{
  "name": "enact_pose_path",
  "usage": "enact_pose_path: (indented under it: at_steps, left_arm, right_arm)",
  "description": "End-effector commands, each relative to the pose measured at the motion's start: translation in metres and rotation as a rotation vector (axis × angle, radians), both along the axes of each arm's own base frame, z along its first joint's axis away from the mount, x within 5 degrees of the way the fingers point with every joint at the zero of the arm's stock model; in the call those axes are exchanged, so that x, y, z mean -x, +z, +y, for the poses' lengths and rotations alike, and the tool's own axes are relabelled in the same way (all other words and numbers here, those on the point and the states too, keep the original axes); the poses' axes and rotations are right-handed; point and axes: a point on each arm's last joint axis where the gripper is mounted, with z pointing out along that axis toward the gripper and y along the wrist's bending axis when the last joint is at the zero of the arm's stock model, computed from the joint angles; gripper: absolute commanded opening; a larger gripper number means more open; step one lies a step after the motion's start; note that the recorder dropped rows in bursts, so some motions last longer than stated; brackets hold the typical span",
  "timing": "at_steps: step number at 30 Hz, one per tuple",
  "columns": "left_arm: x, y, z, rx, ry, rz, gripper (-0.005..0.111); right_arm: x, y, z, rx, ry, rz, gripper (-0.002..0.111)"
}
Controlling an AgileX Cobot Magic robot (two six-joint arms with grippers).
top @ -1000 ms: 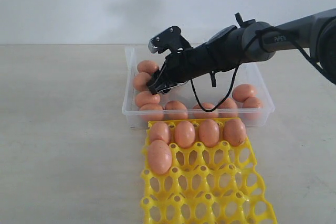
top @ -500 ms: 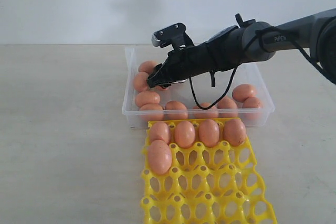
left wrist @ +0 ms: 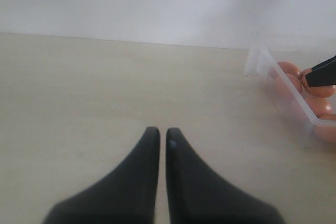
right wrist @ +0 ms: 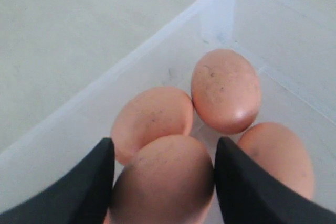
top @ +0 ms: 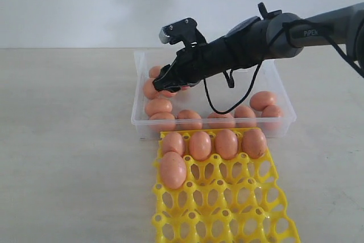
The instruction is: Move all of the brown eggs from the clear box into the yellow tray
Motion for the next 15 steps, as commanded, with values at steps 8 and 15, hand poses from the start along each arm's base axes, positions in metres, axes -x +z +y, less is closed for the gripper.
enact_pose_path:
  at_steps: [8, 15]
  left_arm:
    - [0.000, 0.000, 0.000, -0.008, -0.002, -0.011, 0.004]
    - [0.000, 0.000, 0.000, -0.008, -0.002, -0.011, 0.004]
  right_arm:
    - [0.003, -0.010, -0.011, 0.182, -0.010, 0.065, 0.039]
    - [0.008, -0.026, -0.015, 0.247, -0.007, 0.150, 0.037]
